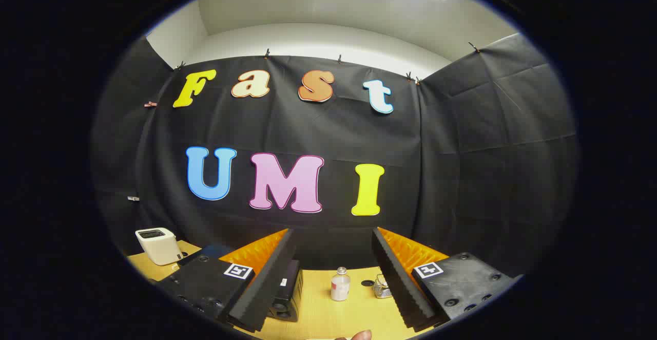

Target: Open the toaster oven, put the food inside, and close the toaster oven door.

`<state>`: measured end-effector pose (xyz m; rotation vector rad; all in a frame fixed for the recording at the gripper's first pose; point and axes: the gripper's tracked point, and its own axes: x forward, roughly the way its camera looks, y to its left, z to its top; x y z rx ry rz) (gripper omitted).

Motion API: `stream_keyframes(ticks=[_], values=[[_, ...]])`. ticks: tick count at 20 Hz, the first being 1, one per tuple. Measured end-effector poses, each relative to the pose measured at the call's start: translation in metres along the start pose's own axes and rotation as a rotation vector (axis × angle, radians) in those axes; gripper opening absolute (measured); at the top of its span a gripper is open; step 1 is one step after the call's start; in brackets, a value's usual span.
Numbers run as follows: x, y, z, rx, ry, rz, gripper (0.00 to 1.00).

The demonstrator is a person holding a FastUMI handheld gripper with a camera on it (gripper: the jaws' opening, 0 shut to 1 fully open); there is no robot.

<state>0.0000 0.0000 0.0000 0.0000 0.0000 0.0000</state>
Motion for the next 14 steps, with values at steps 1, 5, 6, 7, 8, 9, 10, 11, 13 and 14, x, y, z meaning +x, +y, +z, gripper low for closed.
stream_keyframes(ticks=[1,5,6,7,8,9,10,11,13,14], values=[[0.000,0.001,-0.002,-0.002,0.006,0.001,0.98],[0.001,0.005,0.001,-0.015,-0.004,-0.002,0.98],[0.002,0.005,0.002,-0.016,-0.007,-0.003,0.98],[0.004,0.007,0.001,-0.014,-0.005,-0.005,0.98],[0.005,0.008,-0.002,-0.010,0.001,-0.008,0.98],[0.006,0.009,-0.003,-0.006,0.008,-0.012,0.98],[0.009,0.011,-0.005,0.002,0.015,-0.017,0.98],[0.009,0.012,-0.007,0.010,0.019,-0.019,0.98],[0.011,0.017,-0.010,0.023,0.029,-0.022,0.98],[0.012,0.021,-0.013,0.030,0.039,-0.021,0.98]])
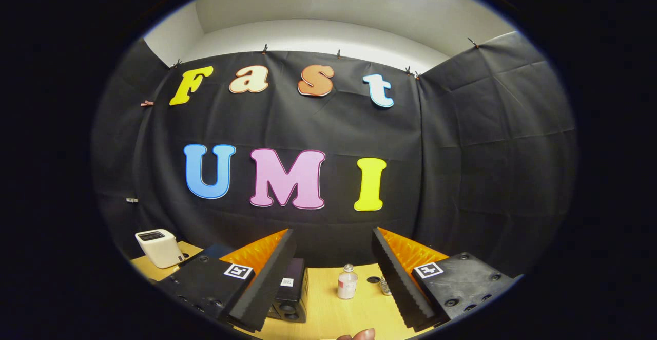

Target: Open the toaster oven, put the food inside, and close the toaster oven door.

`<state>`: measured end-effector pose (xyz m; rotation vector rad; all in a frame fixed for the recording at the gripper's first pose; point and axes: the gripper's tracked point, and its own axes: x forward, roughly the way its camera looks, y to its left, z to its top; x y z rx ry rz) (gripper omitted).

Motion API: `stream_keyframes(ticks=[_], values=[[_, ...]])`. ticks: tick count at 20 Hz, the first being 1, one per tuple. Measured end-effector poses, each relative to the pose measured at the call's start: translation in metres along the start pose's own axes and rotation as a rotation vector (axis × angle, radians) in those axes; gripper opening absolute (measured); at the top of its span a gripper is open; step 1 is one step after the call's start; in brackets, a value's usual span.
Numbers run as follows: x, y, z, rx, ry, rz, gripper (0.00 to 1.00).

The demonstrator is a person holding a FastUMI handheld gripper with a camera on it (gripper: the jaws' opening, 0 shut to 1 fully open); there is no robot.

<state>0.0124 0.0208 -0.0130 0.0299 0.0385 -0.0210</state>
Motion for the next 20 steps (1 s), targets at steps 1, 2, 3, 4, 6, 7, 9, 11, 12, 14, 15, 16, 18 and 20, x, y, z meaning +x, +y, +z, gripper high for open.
stream_keyframes(ticks=[1,2,3,4,6,7,9,11,12,14,15,16,18,20], values=[[0.001,0.003,-0.002,0.007,0.009,-0.002,0.98],[0.000,0.006,-0.003,0.011,0.015,-0.005,0.98],[0.001,0.010,-0.004,0.014,0.016,-0.008,0.98],[0.001,0.016,-0.003,0.016,0.017,-0.006,0.98],[0.000,0.030,-0.004,0.013,0.020,-0.008,0.98],[0.000,0.039,-0.004,0.010,0.019,-0.003,0.98],[-0.001,0.067,-0.007,0.021,0.028,0.020,0.98],[0.000,0.094,-0.014,0.034,0.046,0.038,1.00],[0.000,0.111,-0.018,0.039,0.055,0.047,0.99],[0.001,0.139,-0.026,0.043,0.062,0.057,0.99],[0.002,0.153,-0.033,0.043,0.072,0.062,0.99],[0.004,0.167,-0.039,0.045,0.081,0.069,0.99],[0.006,0.191,-0.053,0.042,0.099,0.080,0.99],[0.010,0.210,-0.076,0.043,0.140,0.087,0.99]])
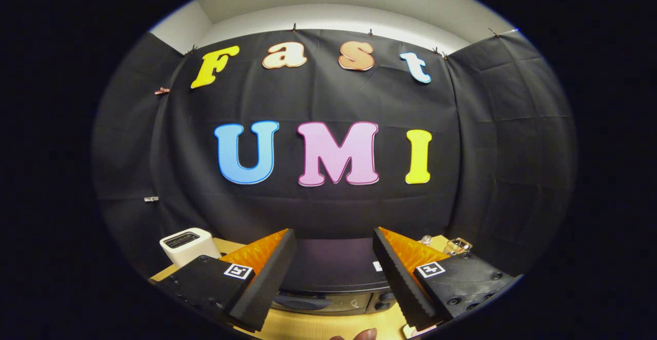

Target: Open the toaster oven, put the food inside, and close the toaster oven door.

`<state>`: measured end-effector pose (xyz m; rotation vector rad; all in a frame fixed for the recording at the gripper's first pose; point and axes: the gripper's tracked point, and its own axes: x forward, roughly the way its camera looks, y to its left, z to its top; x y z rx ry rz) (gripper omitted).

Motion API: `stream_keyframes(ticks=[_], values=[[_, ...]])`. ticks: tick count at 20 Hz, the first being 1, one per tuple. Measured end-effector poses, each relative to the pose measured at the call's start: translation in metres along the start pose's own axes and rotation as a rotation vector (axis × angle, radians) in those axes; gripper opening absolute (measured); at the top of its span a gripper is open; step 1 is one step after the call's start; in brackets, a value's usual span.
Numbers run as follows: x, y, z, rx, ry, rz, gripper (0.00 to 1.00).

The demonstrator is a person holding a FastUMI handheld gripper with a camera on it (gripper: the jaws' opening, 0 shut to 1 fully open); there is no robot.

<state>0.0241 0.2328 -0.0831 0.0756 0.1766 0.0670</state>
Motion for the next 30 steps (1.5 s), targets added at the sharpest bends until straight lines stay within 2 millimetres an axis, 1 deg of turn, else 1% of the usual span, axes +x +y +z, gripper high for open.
stream_keyframes(ticks=[2,6,8,11,16,17,18,19,21,23,27,30], values=[[0.007,0.014,-0.030,0.015,0.063,0.003,0.99],[0.018,0.031,-0.088,-0.013,0.182,0.005,1.00],[0.020,0.037,-0.114,-0.030,0.240,0.011,1.00],[0.024,0.042,-0.144,-0.016,0.314,0.010,1.00],[0.033,0.044,-0.174,-0.024,0.391,0.004,1.00],[0.035,0.044,-0.171,-0.009,0.374,0.001,1.00],[0.036,0.045,-0.175,-0.002,0.382,0.000,1.00],[0.035,0.046,-0.174,-0.005,0.386,0.002,1.00],[0.026,0.047,-0.176,-0.016,0.390,0.007,1.00],[0.013,0.046,-0.180,-0.005,0.400,0.003,1.00],[-0.018,0.048,-0.195,0.014,0.427,0.015,1.00],[-0.037,0.047,-0.207,0.006,0.444,0.023,0.99]])
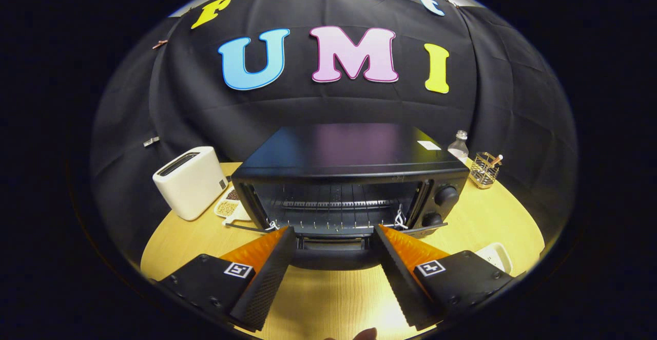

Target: Open the toaster oven, put the food inside, and close the toaster oven door.

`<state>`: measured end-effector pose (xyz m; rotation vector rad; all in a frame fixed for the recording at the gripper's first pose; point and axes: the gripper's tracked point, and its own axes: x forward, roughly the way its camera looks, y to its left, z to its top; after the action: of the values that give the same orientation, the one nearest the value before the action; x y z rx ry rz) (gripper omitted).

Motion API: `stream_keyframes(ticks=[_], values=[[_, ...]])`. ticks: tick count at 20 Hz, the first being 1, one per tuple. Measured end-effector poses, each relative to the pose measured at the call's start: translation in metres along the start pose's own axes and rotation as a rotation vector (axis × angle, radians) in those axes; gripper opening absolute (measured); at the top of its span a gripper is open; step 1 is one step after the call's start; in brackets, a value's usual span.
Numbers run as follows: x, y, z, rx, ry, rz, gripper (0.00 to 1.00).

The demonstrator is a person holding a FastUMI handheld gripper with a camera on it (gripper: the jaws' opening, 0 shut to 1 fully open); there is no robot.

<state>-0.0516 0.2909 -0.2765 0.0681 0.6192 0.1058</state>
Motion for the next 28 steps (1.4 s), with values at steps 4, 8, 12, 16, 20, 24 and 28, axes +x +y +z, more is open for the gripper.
stream_keyframes(ticks=[4,8,12,16,20,24,28], values=[[-0.012,0.000,-0.029,-0.041,0.051,-0.008,0.99],[-0.018,-0.002,-0.062,-0.036,0.129,-0.008,0.99],[-0.021,-0.003,-0.095,-0.039,0.211,-0.006,0.98],[-0.018,-0.011,-0.124,-0.048,0.295,-0.011,0.98],[-0.029,-0.014,-0.127,-0.049,0.312,0.022,0.98],[-0.051,-0.034,-0.103,-0.043,0.292,0.087,0.98],[-0.077,-0.081,-0.084,-0.078,0.311,0.131,0.98]])
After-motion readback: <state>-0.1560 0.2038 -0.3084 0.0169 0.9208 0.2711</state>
